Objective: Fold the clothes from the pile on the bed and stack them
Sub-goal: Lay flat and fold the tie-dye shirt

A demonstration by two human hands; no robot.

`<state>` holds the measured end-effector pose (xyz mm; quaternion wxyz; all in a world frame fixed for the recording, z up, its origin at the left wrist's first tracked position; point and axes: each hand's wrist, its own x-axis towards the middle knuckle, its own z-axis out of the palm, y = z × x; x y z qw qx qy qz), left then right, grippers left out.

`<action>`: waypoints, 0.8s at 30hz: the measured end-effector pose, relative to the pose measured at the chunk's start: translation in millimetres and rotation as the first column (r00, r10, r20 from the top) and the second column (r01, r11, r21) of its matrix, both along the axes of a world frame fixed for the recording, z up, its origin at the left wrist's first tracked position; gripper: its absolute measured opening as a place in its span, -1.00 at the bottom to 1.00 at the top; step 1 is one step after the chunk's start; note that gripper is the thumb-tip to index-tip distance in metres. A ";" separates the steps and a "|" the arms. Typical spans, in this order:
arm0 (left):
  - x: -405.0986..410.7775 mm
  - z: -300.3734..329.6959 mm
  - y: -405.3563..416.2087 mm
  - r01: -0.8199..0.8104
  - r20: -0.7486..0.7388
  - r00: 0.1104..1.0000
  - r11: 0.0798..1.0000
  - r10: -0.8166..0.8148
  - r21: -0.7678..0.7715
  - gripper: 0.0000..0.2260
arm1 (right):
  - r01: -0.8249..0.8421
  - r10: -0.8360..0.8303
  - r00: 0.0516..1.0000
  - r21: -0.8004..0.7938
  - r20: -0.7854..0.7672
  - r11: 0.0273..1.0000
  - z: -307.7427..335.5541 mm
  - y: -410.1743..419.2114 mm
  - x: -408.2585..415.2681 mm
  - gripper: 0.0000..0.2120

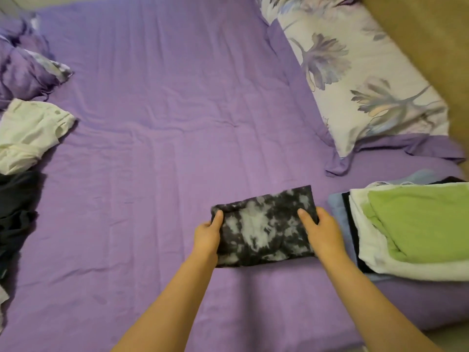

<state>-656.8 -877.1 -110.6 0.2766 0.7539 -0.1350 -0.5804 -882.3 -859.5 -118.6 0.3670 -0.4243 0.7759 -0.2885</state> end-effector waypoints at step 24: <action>-288.2 28.3 -1.2 0.833 0.496 0.553 0.441 -0.670 -0.333 -0.64 | 0.037 0.080 0.763 0.166 -0.642 0.985 51.5 38.6 -293.5 -0.51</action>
